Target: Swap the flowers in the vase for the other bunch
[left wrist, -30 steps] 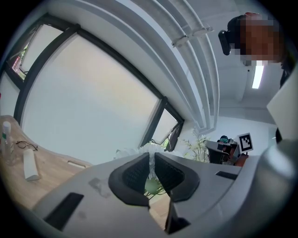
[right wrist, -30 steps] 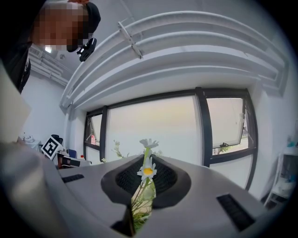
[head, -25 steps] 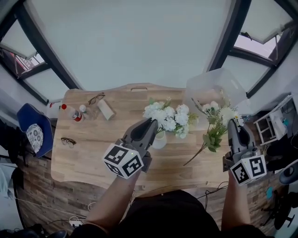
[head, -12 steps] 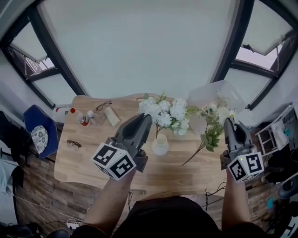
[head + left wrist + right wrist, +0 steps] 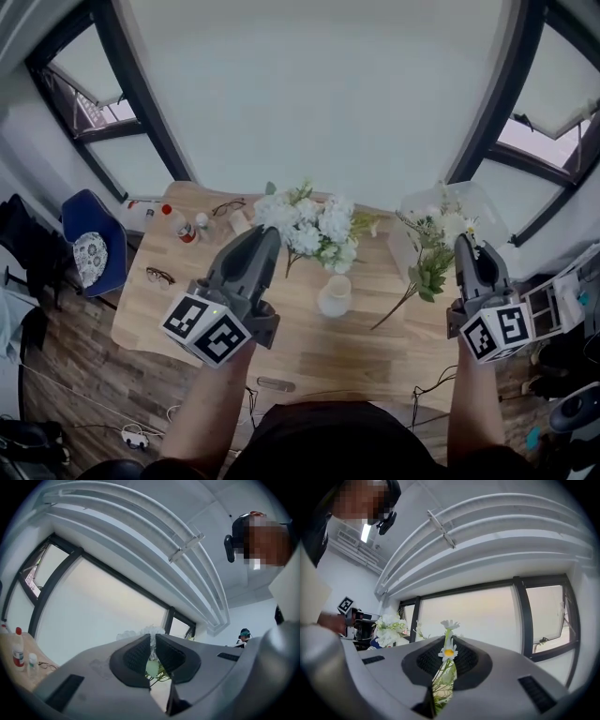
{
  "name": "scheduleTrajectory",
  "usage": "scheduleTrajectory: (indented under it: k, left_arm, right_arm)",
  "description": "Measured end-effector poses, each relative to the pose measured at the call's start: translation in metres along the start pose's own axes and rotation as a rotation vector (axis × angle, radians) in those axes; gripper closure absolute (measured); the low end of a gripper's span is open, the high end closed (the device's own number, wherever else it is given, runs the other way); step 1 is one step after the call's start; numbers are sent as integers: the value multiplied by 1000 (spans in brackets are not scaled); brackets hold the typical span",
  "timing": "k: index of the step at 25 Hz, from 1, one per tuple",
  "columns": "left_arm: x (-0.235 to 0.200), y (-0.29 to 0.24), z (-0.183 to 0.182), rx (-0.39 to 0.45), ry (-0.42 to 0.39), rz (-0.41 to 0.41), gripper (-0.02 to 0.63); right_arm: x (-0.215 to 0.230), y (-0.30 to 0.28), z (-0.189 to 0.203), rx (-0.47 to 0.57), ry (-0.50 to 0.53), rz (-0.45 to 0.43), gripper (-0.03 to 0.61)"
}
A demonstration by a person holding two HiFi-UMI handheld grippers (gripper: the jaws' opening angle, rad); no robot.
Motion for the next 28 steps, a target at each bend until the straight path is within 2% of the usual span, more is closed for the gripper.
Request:
scheduleTrajectory:
  k: [13,20,28]
  left_arm:
    - [-57,67,-5,-10,-36,-206,577]
    - [-82,87,-7,-25,-52,-283,577]
    - [-97,96,0,-63,-71,-333,577]
  right_arm:
    - [-11,-61,23,-19,16,-51,526]
    - [-23,-100,39,-30,23,-83,526]
    - [-31,-128,57,-30,66,-116,526]
Point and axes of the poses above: the fingertips, and each gripper's own axes: y backward along the fingers, x to its right, z out of its underside, the point moved 7 cm from there along y, backward along the fingers, and after that the axes turned 8 degrees about x, right-handed, at the moved point
